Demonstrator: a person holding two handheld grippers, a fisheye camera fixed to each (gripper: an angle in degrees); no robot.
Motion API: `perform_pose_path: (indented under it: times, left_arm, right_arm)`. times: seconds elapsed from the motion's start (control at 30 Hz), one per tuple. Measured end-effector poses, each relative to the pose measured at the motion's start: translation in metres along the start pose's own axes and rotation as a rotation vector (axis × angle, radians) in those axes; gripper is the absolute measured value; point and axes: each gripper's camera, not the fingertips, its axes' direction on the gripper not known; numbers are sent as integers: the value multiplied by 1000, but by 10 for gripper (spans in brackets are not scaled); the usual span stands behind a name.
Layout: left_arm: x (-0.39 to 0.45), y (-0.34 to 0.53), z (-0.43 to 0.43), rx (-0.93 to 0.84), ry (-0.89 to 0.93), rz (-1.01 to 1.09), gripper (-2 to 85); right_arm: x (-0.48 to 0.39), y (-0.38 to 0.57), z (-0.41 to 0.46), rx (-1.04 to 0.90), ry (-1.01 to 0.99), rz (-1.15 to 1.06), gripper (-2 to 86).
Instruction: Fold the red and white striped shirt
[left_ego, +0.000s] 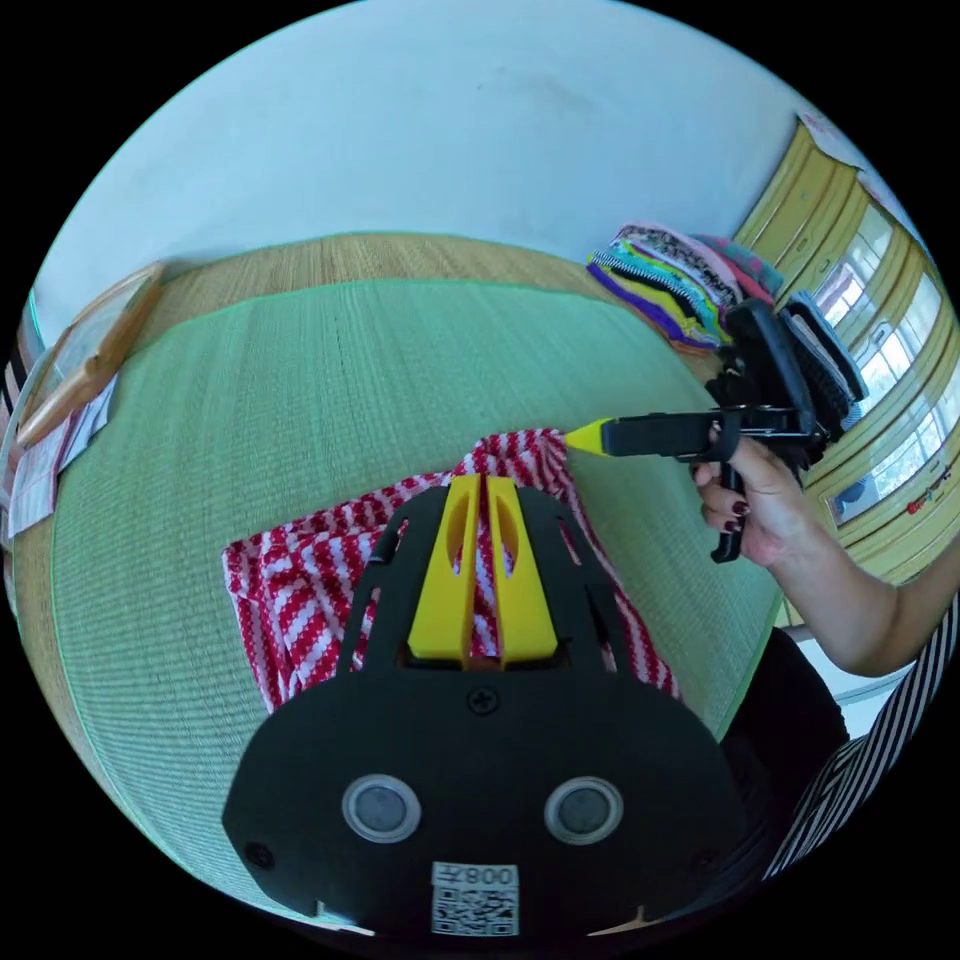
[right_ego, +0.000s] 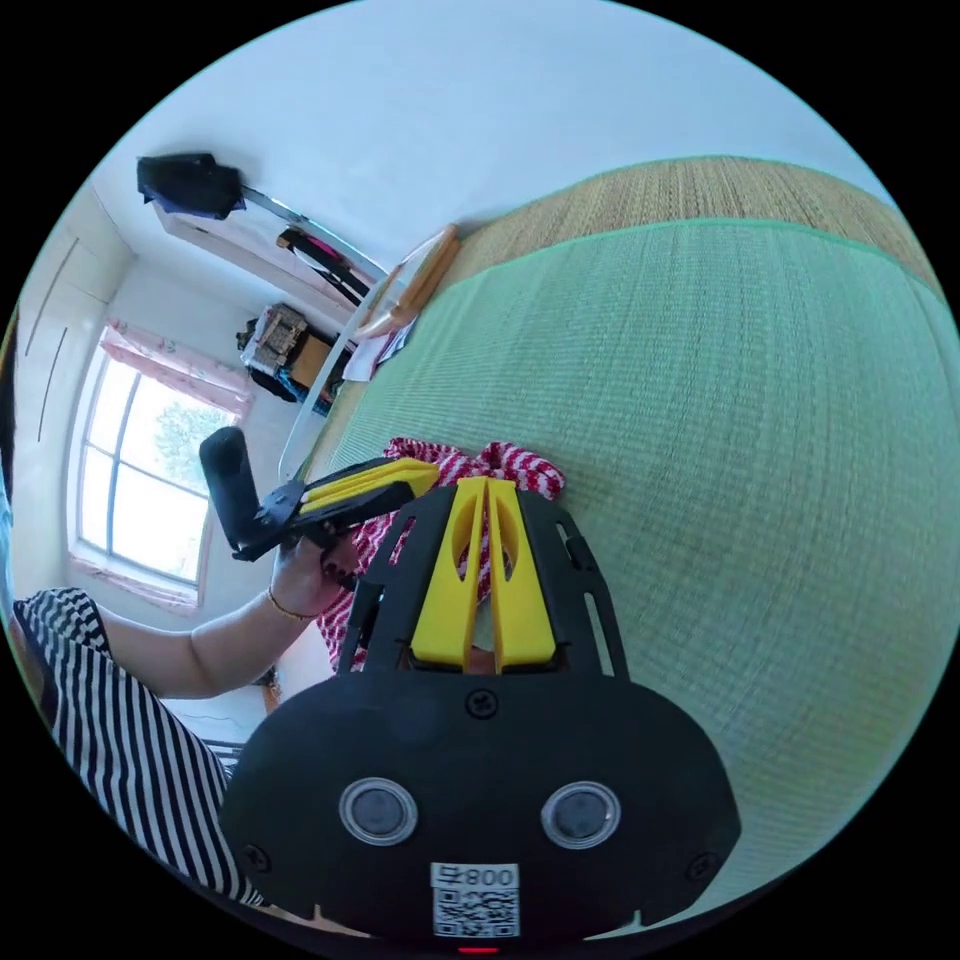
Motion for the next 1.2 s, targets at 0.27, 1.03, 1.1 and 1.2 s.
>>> perform_pose_path:
  times: [0.27, 1.03, 1.1, 1.2]
  left_arm:
    - [-26, 44, -38, 63, 76, -86, 32]
    - [-1, 252, -117, -66, 104, -152, 78]
    - [-12, 262, -126, -35, 70, -200, 80]
    - [-33, 277, -131, -28, -26, -275, 78]
  right_arm:
    - [-34, -12, -17, -41, 25, 24, 0]
    - [-324, 111, -99, -275, 21, -130, 73]
    - [-366, 113, -92, -298, 195, -232, 80]
    - [-406, 118, -82, -335, 273, -296, 83]
